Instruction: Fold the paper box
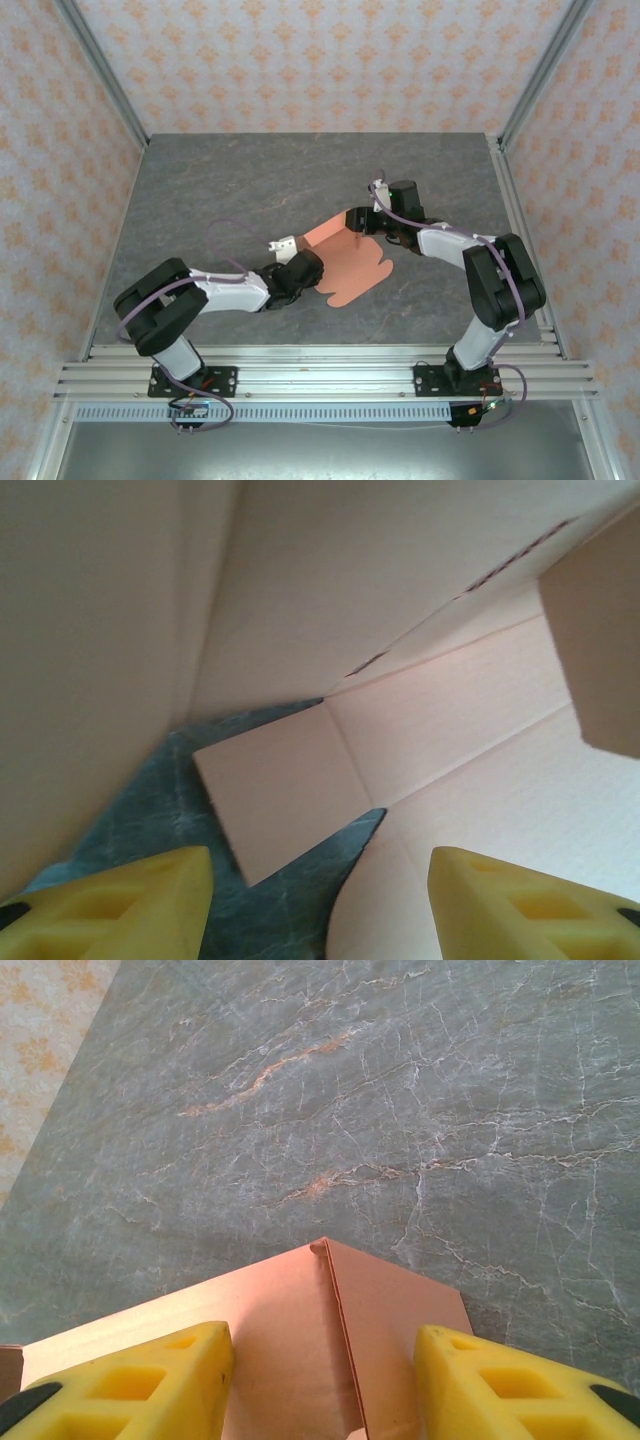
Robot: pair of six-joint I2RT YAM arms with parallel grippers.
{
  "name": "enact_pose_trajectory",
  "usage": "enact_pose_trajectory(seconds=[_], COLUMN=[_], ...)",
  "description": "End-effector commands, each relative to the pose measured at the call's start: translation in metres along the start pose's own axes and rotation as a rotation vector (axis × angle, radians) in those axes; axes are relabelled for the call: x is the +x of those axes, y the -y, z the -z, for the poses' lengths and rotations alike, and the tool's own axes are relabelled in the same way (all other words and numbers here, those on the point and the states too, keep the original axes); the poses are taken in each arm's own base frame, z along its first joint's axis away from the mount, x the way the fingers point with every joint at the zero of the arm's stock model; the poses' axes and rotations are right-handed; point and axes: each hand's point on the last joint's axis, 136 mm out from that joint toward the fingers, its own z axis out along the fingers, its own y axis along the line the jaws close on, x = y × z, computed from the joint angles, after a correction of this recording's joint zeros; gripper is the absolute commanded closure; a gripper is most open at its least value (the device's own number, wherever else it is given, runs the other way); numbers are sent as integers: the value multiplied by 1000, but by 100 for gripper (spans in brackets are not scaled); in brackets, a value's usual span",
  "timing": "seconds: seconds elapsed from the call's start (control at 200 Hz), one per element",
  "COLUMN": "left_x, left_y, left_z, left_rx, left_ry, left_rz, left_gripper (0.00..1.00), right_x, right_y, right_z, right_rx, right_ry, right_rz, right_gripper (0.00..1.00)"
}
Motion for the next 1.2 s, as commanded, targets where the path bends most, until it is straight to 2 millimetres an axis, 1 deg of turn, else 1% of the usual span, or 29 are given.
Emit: enact_pose_trajectory(seconds=[0.0, 0.095, 0.23, 0.37, 0.415, 0.601, 0.771, 0.846, 1.196], left_x=[-11, -14, -18, -24, -25, -28, -27, -25, -16], left_y=[6, 9, 6, 8, 10, 18, 26, 27, 33], left_z=[-5, -7, -7, -5, -4, -3, -6, -10, -22], left_rx=[-14, -26, -61, -78, -82, -82, -73, -77, -75], left_ry=[36, 41, 57, 79, 86, 102, 100, 94, 64], left_rz=[-32, -47, -80, -123, -139, -177, -201, -209, -244], left_gripper=[45, 55, 62, 62, 65, 65, 66, 68, 68], right_x=[30, 30, 31, 31, 32, 32, 32, 33, 34], right_y=[14, 14, 15, 14, 15, 15, 14, 15, 15], right_z=[-10, -10, -10, -11, -11, -11, -11, -12, -13], right_rx=[45, 45, 46, 41, 43, 43, 42, 41, 45], right_ry=[-97, -98, -101, -104, -106, -104, -106, -108, -111], right_rz=[-36, -34, -35, -34, -37, -36, -36, -38, -38], right_gripper=[50, 50, 50, 52, 52, 52, 52, 52, 52])
